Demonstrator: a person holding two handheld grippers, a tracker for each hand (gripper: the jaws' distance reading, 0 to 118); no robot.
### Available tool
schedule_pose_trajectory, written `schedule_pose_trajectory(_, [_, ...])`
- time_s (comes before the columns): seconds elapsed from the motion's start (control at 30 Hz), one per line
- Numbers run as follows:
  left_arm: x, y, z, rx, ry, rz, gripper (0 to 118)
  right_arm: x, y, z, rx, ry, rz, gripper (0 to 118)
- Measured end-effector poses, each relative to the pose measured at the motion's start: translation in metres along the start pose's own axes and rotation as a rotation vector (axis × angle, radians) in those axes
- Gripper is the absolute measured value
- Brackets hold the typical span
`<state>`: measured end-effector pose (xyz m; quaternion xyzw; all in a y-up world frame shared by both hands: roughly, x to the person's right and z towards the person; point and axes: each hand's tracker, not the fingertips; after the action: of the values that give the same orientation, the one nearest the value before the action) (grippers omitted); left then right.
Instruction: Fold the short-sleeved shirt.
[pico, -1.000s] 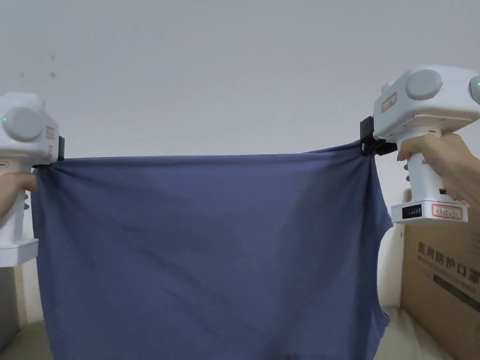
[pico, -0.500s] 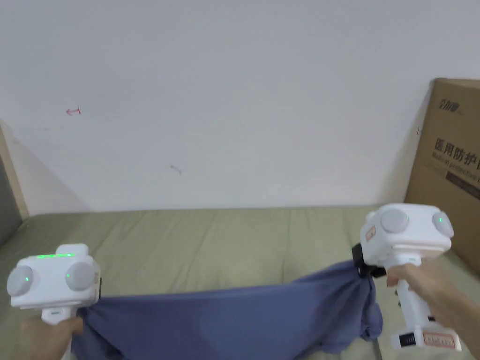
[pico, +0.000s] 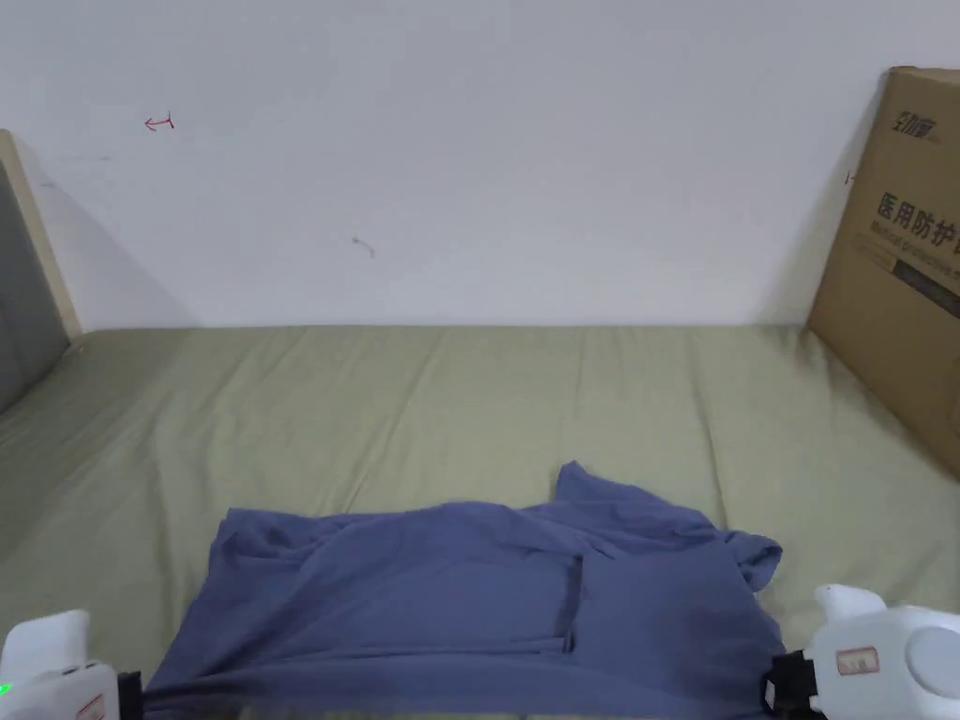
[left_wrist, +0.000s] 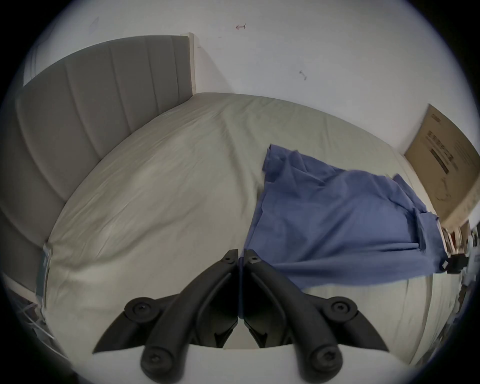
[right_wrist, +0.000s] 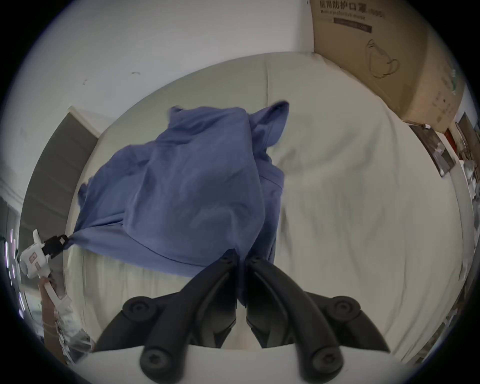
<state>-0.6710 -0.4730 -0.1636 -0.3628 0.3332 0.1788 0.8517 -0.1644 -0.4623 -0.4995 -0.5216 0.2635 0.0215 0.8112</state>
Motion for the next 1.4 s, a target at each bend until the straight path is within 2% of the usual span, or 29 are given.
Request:
schedule_pose_trajectory(0.13, [-0.021,-0.065,0.069,0.024,0.073,-0.09,1,0.001,-0.084,0.06,-0.009,0.041,-0.024,4])
schedule_pose_trajectory(0.2, [-0.031,-0.093,0.099,0.001,0.036,-0.086,1,0.005,-0.124,0.081,-0.009,0.028,-0.042,4])
schedule_pose_trajectory(0.33, [-0.043,-0.15,0.146,-0.04,0.077,-0.126,1,0.008,-0.204,0.115,-0.037,-0.002,-0.057,4])
schedule_pose_trajectory(0.4, [-0.049,-0.17,0.162,-0.06,0.081,-0.161,1,0.006,-0.236,0.129,-0.052,0.009,-0.116,4])
schedule_pose_trajectory(0.5, [-0.059,-0.191,0.18,-0.074,0.088,-0.15,1,0.004,-0.272,0.145,-0.041,0.013,-0.111,4])
schedule_pose_trajectory(0.57, [-0.063,-0.201,0.187,-0.08,0.029,-0.128,6,0.007,-0.283,0.145,-0.035,0.004,-0.112,4])
schedule_pose_trajectory(0.63, [-0.06,-0.207,0.19,-0.078,0.051,-0.144,32,0.006,-0.287,0.145,-0.003,0.022,-0.119,10])
schedule_pose_trajectory(0.67, [-0.059,-0.207,0.191,-0.082,0.06,-0.157,102,0.007,-0.284,0.145,0.01,0.029,-0.119,14])
schedule_pose_trajectory(0.7, [-0.059,-0.207,0.194,-0.083,0.067,-0.164,102,0.002,-0.282,0.147,0.009,0.003,-0.098,14])
schedule_pose_trajectory(0.77, [-0.056,-0.207,0.203,-0.075,0.038,-0.164,99,-0.01,-0.282,0.15,0.015,-0.07,-0.006,80])
schedule_pose_trajectory(0.8, [-0.057,-0.207,0.209,-0.06,0.022,-0.15,96,-0.012,-0.281,0.155,0.041,-0.09,0.036,97])
schedule_pose_trajectory(0.83, [-0.057,-0.207,0.216,-0.047,0.005,-0.135,79,-0.019,-0.282,0.161,0.066,-0.086,0.078,97])
schedule_pose_trajectory(0.87, [-0.056,-0.206,0.221,-0.041,-0.018,-0.116,55,-0.025,-0.282,0.165,0.067,-0.082,0.096,97])
schedule_pose_trajectory(0.9, [-0.057,-0.208,0.226,-0.04,-0.054,-0.091,22,-0.031,-0.283,0.168,0.064,-0.076,0.089,96])
schedule_pose_trajectory(0.93, [-0.058,-0.21,0.23,-0.041,-0.1,-0.068,0,-0.031,-0.284,0.172,0.076,-0.059,0.097,85])
schedule_pose_trajectory(0.97, [-0.058,-0.213,0.234,-0.047,-0.131,-0.06,0,-0.035,-0.287,0.174,0.09,-0.043,0.096,61])
schedule_pose_trajectory(1.0, [-0.058,-0.216,0.235,-0.054,-0.131,-0.071,0,-0.041,-0.291,0.174,0.092,-0.05,0.087,28])
schedule_pose_trajectory(1.03, [-0.056,-0.221,0.237,-0.064,-0.115,-0.08,0,-0.043,-0.295,0.172,0.1,-0.06,0.073,1])
schedule_pose_trajectory(1.17, [-0.059,-0.241,0.24,-0.097,-0.077,-0.119,2,-0.051,-0.31,0.167,0.097,-0.024,0.053,0])
schedule_pose_trajectory(1.2, [-0.06,-0.243,0.242,-0.092,-0.074,-0.116,14,-0.05,-0.312,0.163,0.069,-0.02,0.063,0])
schedule_pose_trajectory(1.27, [-0.064,-0.242,0.237,-0.088,-0.053,-0.125,73,-0.052,-0.314,0.16,0.055,-0.028,0.07,0])
schedule_pose_trajectory(1.3, [-0.065,-0.24,0.236,-0.075,-0.023,-0.131,92,-0.053,-0.314,0.159,0.051,-0.027,0.072,0])
schedule_pose_trajectory(1.33, [-0.066,-0.236,0.234,-0.082,-0.013,-0.129,98,-0.05,-0.314,0.158,0.041,-0.03,0.068,0])
schedule_pose_trajectory(1.4, [-0.071,-0.229,0.224,-0.088,-0.021,-0.115,96,-0.047,-0.312,0.156,0.038,-0.026,0.059,0])
